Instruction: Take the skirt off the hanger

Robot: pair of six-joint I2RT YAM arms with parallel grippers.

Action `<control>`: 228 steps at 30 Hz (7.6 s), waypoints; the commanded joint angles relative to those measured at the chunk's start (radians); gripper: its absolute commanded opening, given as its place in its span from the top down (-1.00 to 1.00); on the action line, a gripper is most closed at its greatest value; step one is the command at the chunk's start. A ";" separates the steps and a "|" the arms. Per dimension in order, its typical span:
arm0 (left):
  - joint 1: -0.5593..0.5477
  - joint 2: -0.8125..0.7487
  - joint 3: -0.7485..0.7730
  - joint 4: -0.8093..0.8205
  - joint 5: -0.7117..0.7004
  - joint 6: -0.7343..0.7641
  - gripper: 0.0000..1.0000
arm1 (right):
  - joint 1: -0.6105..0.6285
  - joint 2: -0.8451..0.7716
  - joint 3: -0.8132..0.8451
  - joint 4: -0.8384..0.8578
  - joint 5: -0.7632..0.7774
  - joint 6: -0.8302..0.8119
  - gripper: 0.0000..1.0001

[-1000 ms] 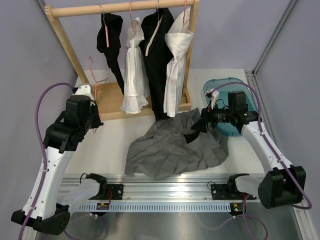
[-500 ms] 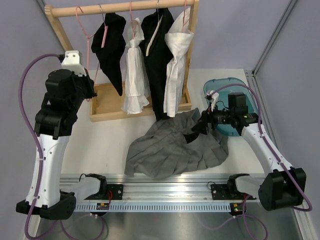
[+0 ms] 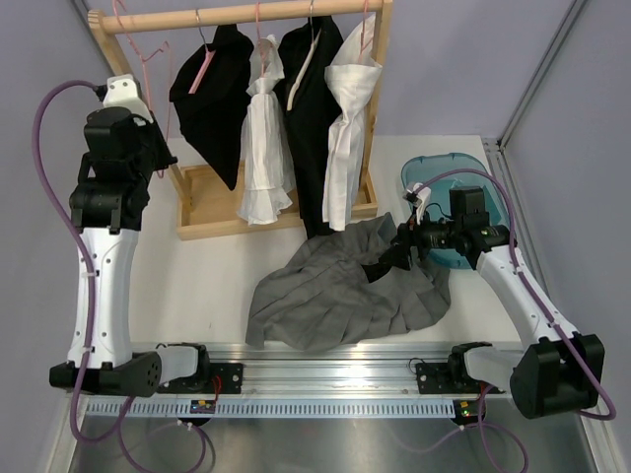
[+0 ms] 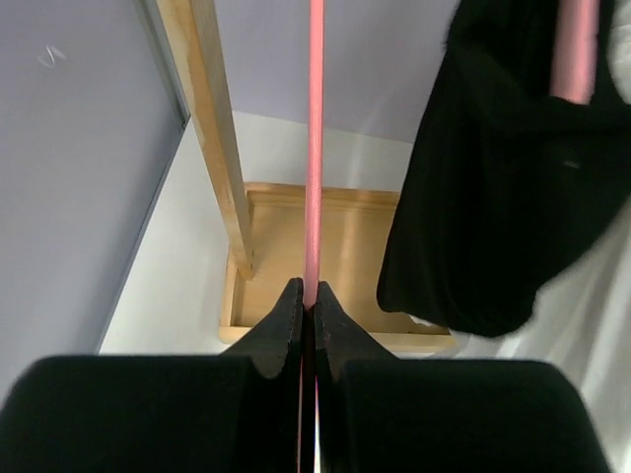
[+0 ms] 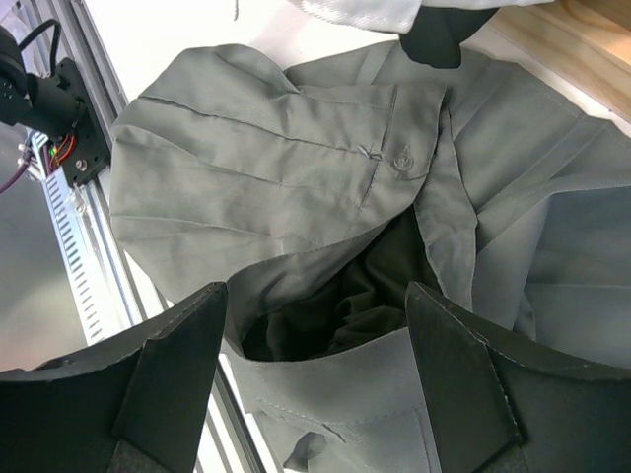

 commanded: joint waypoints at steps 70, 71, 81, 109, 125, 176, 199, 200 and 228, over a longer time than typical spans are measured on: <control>0.132 -0.977 -0.893 -0.014 0.471 -0.308 -0.98 | 0.488 0.182 0.204 -0.442 0.238 -0.501 1.00; 0.132 -0.978 -0.893 -0.011 0.480 -0.307 -0.98 | 0.449 0.114 0.252 -0.484 0.208 -0.535 1.00; 0.132 -0.978 -0.899 0.039 0.540 -0.281 -0.98 | -0.059 0.008 0.701 -0.766 -0.054 -0.649 1.00; 0.132 -0.991 -0.876 0.003 0.597 -0.204 -0.98 | -0.567 0.556 1.036 -0.175 -0.006 -0.135 1.00; 0.132 -0.952 -0.850 -0.025 0.620 -0.172 -0.98 | -0.515 0.436 0.521 0.182 0.613 -0.230 1.00; 0.078 -0.437 -0.333 0.271 0.678 -0.254 -0.75 | -0.307 0.631 1.001 -0.567 0.380 -0.342 -0.82; -0.256 0.359 0.607 0.161 -0.040 -0.235 0.23 | -0.307 0.330 0.574 -0.378 0.246 -0.270 -0.99; -0.258 0.364 0.604 0.164 -0.043 -0.228 0.23 | -0.307 0.327 0.564 -0.374 0.243 -0.270 -0.99; -0.216 0.510 0.515 0.125 -0.158 -0.101 0.31 | -0.307 0.299 0.522 -0.337 0.199 -0.238 -0.99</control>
